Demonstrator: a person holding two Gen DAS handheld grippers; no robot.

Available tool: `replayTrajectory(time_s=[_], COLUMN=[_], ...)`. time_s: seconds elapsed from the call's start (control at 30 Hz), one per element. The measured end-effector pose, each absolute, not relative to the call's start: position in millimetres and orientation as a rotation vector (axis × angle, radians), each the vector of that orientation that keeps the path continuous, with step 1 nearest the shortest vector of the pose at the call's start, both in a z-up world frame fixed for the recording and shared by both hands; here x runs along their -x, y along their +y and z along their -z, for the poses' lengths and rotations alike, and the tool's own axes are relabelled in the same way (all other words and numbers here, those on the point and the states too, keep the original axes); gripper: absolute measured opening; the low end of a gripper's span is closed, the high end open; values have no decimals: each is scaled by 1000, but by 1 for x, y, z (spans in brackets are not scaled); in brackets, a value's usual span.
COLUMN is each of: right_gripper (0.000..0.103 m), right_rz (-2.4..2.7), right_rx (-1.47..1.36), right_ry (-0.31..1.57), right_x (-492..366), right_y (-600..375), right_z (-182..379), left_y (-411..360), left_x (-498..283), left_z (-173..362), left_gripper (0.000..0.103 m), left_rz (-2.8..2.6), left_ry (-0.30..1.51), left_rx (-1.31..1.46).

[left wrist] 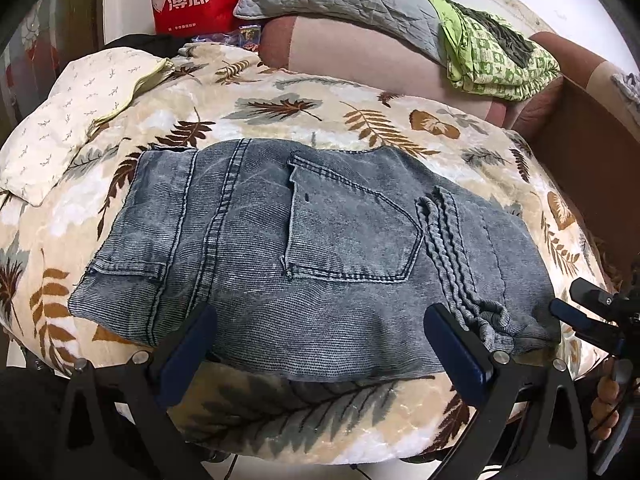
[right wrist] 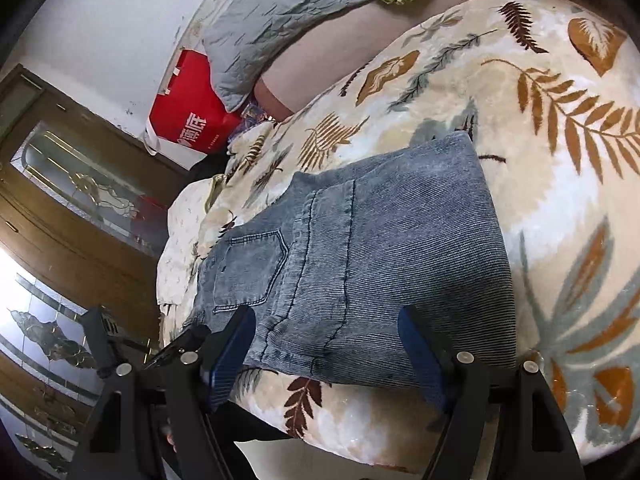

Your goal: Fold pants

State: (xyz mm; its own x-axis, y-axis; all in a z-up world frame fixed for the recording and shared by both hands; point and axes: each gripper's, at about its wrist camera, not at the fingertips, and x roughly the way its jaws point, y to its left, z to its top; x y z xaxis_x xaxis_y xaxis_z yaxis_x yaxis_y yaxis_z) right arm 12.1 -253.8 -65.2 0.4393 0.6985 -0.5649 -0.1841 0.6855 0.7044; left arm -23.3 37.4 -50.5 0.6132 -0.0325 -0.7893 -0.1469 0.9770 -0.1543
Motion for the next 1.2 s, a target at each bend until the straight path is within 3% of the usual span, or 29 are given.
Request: replayTrajectory(time_s=[0.33,0.5,0.73,1.0,1.2], right_gripper=[77,77,77,77,77], right_rz=[-626,-546,-605,-746,-652], right_rx=[-626,-610,-606,-574,-513], right_ry=[945,1096,971,991,1144], right_x=[-10,-20,-13,-19,-44], right_y=[-257,-253,-248,-189,-141], right_z=[61,89,63,42,83], left_y=[34,37,56,93,109], left_x=[19,22,33,43,44], left_z=[53,51,42,38,43], left_gripper=[102,102,102,102,102], left_rz=[-79,-70,-95,-162,-166], left_ry=[924,916,878,854,860], left_rx=[205,227,274,347,388])
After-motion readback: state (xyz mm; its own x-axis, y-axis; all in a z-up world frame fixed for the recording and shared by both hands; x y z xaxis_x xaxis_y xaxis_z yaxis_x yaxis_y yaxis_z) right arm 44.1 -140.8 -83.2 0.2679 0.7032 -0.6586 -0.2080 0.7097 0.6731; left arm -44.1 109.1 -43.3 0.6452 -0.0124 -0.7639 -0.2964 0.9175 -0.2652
